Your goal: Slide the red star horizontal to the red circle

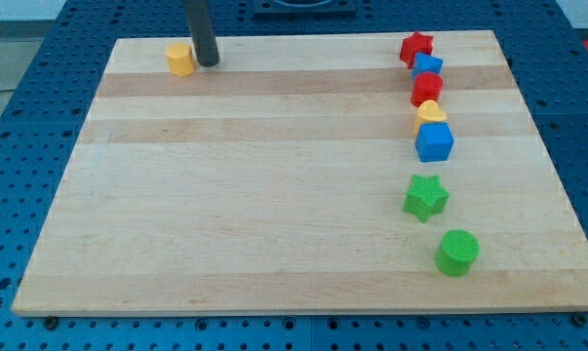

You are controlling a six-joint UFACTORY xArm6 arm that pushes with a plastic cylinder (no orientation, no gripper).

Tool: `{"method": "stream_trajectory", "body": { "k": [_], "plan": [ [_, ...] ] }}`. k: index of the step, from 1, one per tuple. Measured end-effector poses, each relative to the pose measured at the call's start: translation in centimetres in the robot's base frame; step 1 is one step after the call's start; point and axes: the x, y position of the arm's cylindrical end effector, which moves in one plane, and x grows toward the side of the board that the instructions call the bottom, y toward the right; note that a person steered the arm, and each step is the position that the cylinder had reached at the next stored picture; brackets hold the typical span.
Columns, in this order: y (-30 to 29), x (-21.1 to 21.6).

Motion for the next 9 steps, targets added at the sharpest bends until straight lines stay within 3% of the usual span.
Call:
{"method": "stream_trajectory", "body": {
  "k": [2, 4, 6, 9],
  "plan": [
    [10.4, -0.2],
    [12.3, -3.9],
    [13.8, -4.2],
    [29.8, -4.4]
  ]
}}
